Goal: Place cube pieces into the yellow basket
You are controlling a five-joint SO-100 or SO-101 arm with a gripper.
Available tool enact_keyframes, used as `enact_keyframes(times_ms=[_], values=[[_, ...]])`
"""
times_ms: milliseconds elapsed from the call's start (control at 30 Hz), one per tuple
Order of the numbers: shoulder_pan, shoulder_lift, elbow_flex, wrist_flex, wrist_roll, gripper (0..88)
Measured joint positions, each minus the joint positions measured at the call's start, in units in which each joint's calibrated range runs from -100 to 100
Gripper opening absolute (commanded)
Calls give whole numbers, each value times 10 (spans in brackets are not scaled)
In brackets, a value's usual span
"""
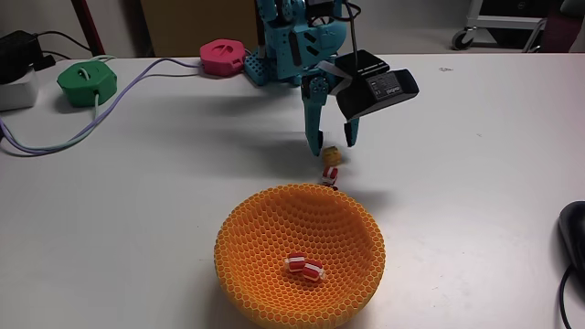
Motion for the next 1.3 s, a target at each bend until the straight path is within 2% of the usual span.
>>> enact_keyframes(times_ms=[200,400,467,567,667,833,967,1033,1167,1300], values=[[32,55,11,-82,23,224],[49,90,10,-98,15,98],[47,90,10,-98,10,0],[51,90,4,-92,18,0],[80,83,-49,-30,46,0],[162,71,-269,102,121,0],[206,152,-479,112,142,0],[217,207,-538,80,141,0],[221,299,-552,-52,133,158],[221,361,-545,-190,139,215]])
